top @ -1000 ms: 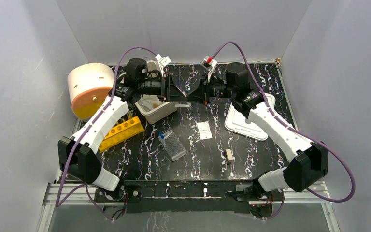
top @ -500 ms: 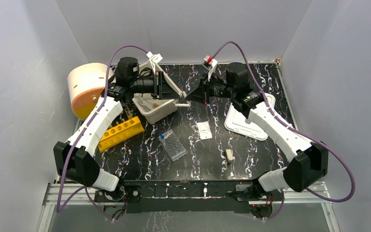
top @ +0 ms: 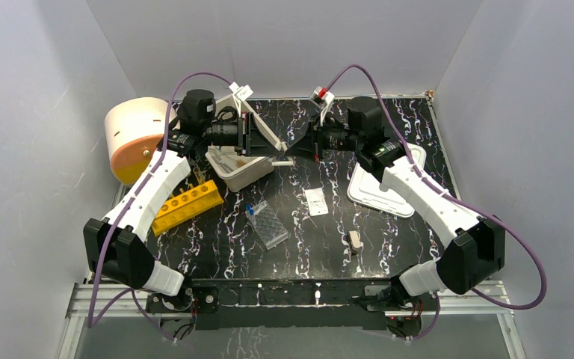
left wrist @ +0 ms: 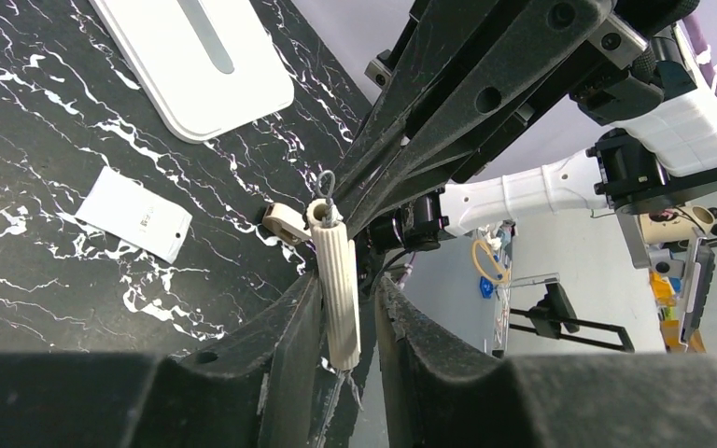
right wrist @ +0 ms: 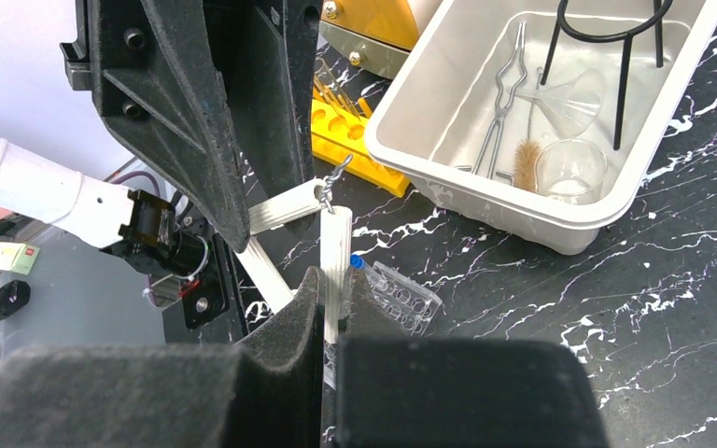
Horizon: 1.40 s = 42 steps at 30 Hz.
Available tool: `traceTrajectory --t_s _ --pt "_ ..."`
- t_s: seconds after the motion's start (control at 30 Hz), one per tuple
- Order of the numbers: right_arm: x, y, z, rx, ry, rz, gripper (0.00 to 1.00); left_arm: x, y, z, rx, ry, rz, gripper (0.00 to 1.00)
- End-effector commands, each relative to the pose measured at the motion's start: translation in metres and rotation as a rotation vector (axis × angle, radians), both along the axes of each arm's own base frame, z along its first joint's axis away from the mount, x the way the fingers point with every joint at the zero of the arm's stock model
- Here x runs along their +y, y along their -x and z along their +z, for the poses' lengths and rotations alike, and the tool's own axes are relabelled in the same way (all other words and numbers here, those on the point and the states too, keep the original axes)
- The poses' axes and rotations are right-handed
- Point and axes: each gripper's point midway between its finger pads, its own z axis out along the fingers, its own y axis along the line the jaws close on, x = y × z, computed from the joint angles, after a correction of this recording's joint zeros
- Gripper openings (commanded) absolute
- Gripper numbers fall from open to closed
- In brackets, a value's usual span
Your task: Organize the chemistry lab equipment
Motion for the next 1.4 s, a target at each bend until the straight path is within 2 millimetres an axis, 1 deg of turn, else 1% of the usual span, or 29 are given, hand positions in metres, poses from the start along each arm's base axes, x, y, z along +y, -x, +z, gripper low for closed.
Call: traceTrajectory --t_s 0.0,0.1,0.2,0.27,0.33,0.4,0.43,0.53,0.6,0.63,0.7,0.8,0.87,0.93,1.03,1.17,1.23,1.37 --pt "0.004 -0.003 0.030 -0.087 -0.066 0.019 0.00 0.000 0.009 0.007 -0.014 0.020 -0.034 0.29" --pt "0.005 -0.004 0.030 -0.089 -0.067 0.016 0.00 0.002 0.006 0.001 -0.011 -0.008 -0.011 0.30" --pt "0.005 -0.004 0.030 -0.084 -0.068 0.018 0.00 0.003 0.003 -0.002 -0.016 -0.026 -0.002 0.23" --pt "0.006 -0.003 0.031 -0.079 -0.070 0.024 0.00 0.002 0.002 -0.003 -0.016 -0.029 -0.007 0.16" --pt "0.007 -0.004 0.033 -0.078 -0.074 0.024 0.00 0.002 0.001 -0.003 -0.024 -0.029 -0.013 0.01" --pt "0.006 -0.008 0.035 -0.074 -0.073 0.002 0.00 0.003 0.000 0.001 -0.047 -0.033 -0.003 0.00" --pt "0.006 -0.011 0.034 -0.067 -0.065 -0.015 0.08 0.004 -0.003 0.002 -0.060 -0.044 0.016 0.00" --pt "0.002 -0.018 0.029 -0.050 -0.045 -0.069 0.42 0.012 -0.020 -0.005 -0.082 -0.113 0.119 0.00" --pt "-0.002 -0.024 0.027 -0.046 -0.038 -0.121 0.55 0.023 -0.035 -0.012 -0.080 -0.160 0.205 0.00" --pt "-0.004 -0.027 0.026 -0.047 -0.034 -0.152 0.58 0.029 -0.042 -0.015 -0.076 -0.181 0.250 0.00" --pt "-0.010 -0.031 0.028 -0.058 -0.029 -0.201 0.60 0.048 -0.062 -0.022 -0.063 -0.225 0.372 0.00" --pt "-0.018 -0.038 0.032 -0.076 -0.020 -0.270 0.64 0.078 -0.084 -0.034 -0.036 -0.300 0.554 0.00" --pt "-0.022 -0.042 0.032 -0.084 -0.012 -0.304 0.66 0.098 -0.096 -0.045 -0.009 -0.359 0.672 0.00" --pt "-0.023 -0.043 0.029 -0.081 -0.009 -0.315 0.67 0.109 -0.105 -0.055 0.021 -0.398 0.745 0.00" --pt "-0.023 -0.045 0.022 -0.053 0.002 -0.326 0.68 0.109 -0.114 -0.066 0.046 -0.414 0.751 0.00" --pt "-0.024 -0.048 0.017 -0.036 0.016 -0.341 0.68 0.105 -0.124 -0.073 0.068 -0.444 0.725 0.00" --pt "-0.024 -0.050 0.015 -0.033 0.024 -0.344 0.68 0.106 -0.128 -0.083 0.092 -0.474 0.724 0.00" --pt "-0.024 -0.051 0.012 -0.023 0.034 -0.351 0.68 0.098 -0.137 -0.105 0.154 -0.484 0.690 0.00"
